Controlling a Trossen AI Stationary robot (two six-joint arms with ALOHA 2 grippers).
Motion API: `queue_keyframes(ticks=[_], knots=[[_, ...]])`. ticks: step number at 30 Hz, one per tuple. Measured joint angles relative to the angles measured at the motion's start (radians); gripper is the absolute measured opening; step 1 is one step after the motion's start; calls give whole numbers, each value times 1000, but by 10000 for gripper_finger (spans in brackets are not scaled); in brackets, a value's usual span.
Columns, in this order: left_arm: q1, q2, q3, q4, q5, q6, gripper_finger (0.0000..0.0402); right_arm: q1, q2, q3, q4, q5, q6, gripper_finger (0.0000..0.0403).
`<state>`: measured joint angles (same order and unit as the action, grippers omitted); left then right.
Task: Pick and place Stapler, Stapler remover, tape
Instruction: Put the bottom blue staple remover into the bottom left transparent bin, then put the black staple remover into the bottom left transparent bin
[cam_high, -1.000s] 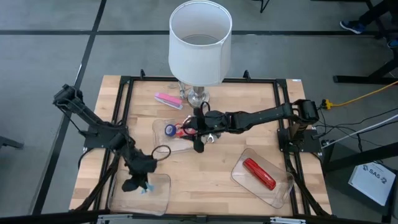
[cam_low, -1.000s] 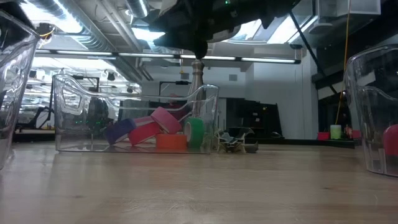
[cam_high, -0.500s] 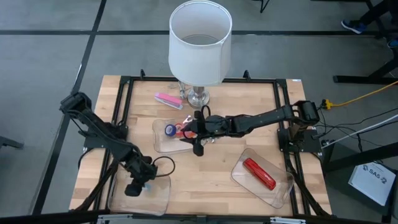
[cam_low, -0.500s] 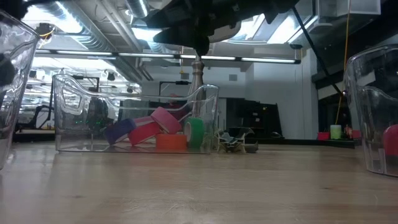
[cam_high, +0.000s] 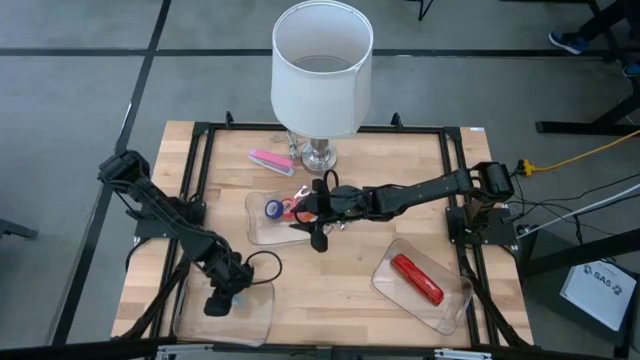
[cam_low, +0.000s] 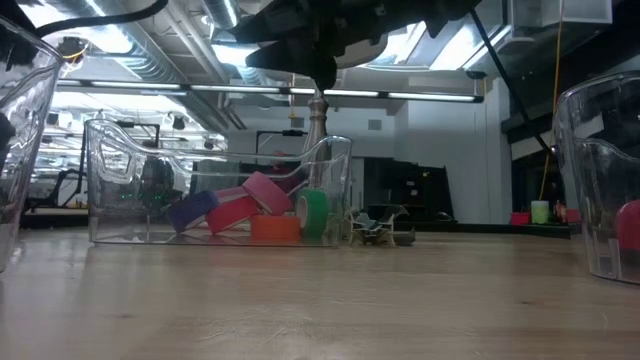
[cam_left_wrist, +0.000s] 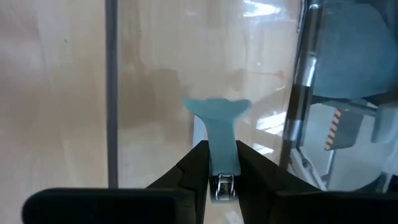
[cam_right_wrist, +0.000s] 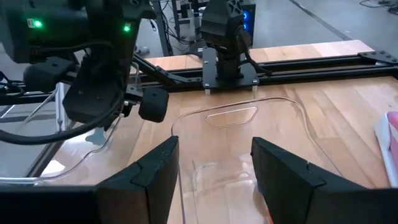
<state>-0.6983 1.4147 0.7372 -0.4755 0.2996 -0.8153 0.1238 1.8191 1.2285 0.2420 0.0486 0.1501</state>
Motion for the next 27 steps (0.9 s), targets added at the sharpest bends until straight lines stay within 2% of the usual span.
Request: queue_keyframes(ticks=[7, 12, 17, 19, 23, 27], knots=[[35, -14, 0, -1, 45, -12, 101, -3, 0, 0, 0, 0, -1, 204], [89, -44, 26, -8, 151, -36, 123, -3, 0, 0, 0, 0, -36, 204], [114, -108, 85, -69, 135, 9, 122, -7, 0, 0, -1, -36, -55, 204], [124, -146, 108, -99, 99, 34, 117, -14, 0, 0, -11, -100, -56, 204], [143, -243, 126, -142, -44, 123, 105, -33, -1, 0, -62, -207, -51, 204], [163, -341, 126, -156, -221, 233, 95, -57, -1, 0, -136, -242, -24, 204]])
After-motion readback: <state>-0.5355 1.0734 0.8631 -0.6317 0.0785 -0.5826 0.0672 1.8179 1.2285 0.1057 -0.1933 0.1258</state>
